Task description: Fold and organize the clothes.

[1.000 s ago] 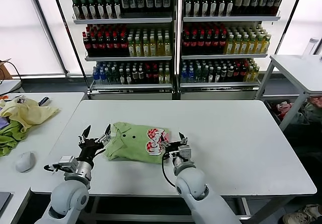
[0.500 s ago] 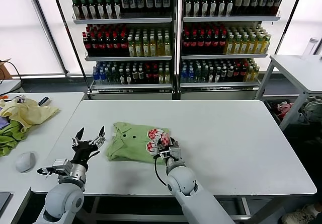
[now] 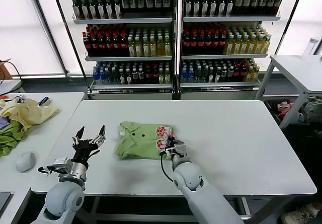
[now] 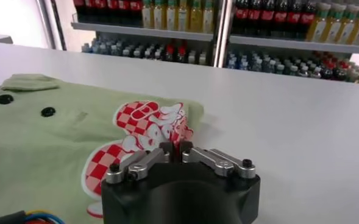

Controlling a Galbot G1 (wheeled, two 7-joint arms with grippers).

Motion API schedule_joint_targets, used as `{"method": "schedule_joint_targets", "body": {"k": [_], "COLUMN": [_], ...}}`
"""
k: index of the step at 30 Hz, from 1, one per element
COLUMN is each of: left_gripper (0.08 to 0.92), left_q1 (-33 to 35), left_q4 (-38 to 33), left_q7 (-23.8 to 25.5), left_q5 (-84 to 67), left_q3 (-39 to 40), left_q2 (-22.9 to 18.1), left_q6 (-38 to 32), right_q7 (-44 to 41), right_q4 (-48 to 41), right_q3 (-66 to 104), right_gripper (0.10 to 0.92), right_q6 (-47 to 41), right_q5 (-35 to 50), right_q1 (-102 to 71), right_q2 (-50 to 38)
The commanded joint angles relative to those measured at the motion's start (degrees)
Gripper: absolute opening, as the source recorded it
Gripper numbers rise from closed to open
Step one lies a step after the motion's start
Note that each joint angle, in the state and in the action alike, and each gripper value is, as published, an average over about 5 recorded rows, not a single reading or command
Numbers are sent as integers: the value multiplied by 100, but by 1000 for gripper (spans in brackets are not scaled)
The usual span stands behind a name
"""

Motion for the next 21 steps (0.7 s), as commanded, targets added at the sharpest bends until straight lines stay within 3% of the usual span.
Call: {"method": "schedule_joint_targets", "body": {"k": [1, 13, 21], "left_gripper": [823, 823, 823], "left_q1": [-17, -53, 38], "left_q4": [3, -44, -181], "left_q7": [4, 24, 67], "left_q5": [8, 170, 309], "left_q3": [55, 279, 376], "left_q2": [-4, -58, -110], "left_q6": [-8, -8, -32], "right_q7": [-692, -1373, -1097], "right_q4": [-258, 45, 937], "right_q3": [408, 851, 1390], "right_gripper": [150, 141, 338], "right_q6": [-24, 493, 1217], "right_q5": [-230, -639, -727], "right_q1": [361, 278, -638], "right_q2": [-884, -1502, -1547]}}
